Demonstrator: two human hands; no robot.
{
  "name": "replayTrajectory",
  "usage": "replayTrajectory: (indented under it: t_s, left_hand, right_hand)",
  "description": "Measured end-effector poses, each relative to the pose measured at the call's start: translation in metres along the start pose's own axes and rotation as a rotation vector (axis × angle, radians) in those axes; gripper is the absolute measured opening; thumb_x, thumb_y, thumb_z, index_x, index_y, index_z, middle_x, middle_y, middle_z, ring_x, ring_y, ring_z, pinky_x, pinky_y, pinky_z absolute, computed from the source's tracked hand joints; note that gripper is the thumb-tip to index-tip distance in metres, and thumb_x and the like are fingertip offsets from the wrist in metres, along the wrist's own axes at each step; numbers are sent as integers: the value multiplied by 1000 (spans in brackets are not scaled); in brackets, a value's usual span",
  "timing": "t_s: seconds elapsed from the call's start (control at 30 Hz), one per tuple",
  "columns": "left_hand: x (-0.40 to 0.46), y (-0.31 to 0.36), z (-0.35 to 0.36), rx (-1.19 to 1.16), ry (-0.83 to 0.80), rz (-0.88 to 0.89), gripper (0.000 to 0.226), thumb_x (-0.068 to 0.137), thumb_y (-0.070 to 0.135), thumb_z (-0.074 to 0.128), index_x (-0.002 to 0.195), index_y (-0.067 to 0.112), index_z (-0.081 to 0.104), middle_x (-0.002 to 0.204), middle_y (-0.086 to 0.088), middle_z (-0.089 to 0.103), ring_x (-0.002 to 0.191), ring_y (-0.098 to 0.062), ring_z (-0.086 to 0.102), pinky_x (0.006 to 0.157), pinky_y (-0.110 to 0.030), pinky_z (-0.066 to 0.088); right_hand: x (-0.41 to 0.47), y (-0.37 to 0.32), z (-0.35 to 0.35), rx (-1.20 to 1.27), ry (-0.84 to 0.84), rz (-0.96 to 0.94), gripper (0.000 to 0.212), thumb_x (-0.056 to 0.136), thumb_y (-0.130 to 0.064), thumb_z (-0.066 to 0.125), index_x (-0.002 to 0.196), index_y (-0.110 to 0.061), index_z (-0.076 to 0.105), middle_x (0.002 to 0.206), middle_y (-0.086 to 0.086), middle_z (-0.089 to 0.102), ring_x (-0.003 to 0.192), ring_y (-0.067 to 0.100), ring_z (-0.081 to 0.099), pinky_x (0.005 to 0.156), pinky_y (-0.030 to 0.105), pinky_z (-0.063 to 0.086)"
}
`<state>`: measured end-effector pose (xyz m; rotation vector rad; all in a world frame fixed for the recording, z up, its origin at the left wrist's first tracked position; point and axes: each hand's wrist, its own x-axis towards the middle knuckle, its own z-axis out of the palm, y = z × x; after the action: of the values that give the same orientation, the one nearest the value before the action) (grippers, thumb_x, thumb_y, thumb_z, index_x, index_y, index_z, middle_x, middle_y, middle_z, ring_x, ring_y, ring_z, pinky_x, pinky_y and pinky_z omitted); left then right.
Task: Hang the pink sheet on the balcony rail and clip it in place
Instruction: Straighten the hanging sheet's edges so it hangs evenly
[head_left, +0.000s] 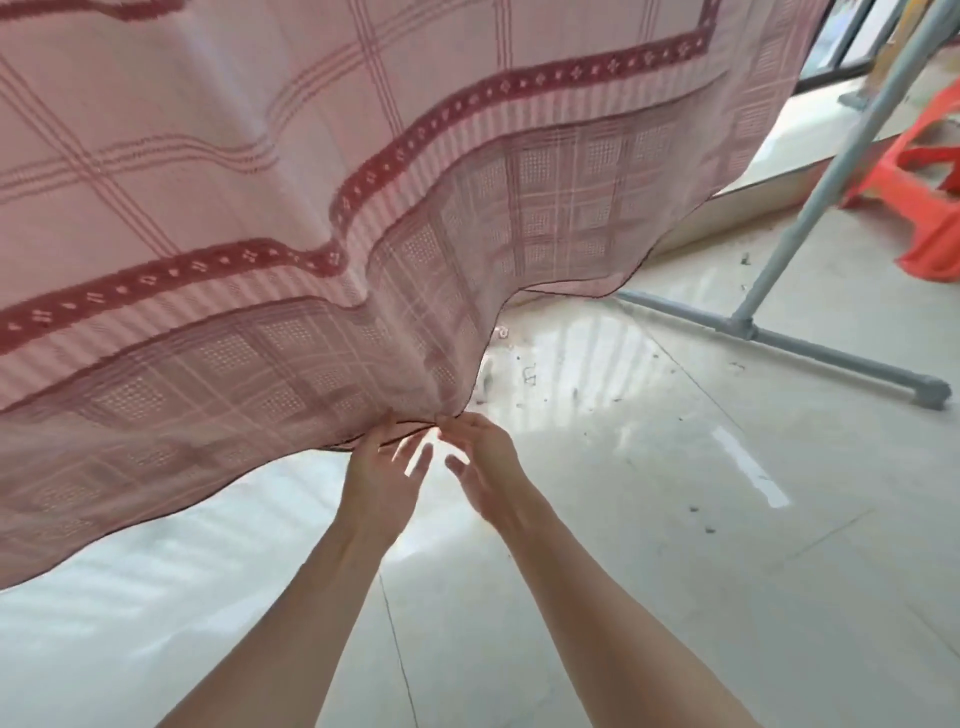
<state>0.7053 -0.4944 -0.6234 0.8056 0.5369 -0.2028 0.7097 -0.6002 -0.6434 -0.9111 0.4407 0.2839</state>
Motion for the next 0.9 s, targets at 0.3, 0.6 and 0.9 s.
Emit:
replayTrajectory:
  t_s: [0.3, 0.6, 0.9]
  left_hand:
    - [-17, -5, 3, -28, 350, 310, 19, 87, 4, 46, 68, 7, 50, 52, -2, 58, 63, -14, 56, 65, -25, 49]
    - [-64, -22, 0, -49, 616, 455, 18, 88, 2, 43, 70, 5, 47, 67, -7, 46, 63, -18, 50, 61, -25, 47]
    - [-36, -19, 1, -128, 564, 447, 16, 91, 8, 46, 76, 6, 50, 75, -6, 52, 71, -18, 54, 65, -27, 49]
  right_hand:
    - [23, -52, -31, 129, -454, 216, 26, 89, -36, 56, 113, -26, 62, 124, 0, 58, 121, 17, 51, 102, 40, 40]
    - [26, -69, -44, 551, -454, 155, 27, 84, -34, 59, 97, -17, 75, 120, 4, 66, 118, 26, 56, 106, 48, 36]
    - [33, -128, -107, 485, -215, -41, 37, 90, -9, 55, 127, -7, 56, 126, 6, 61, 114, 22, 59, 100, 43, 44]
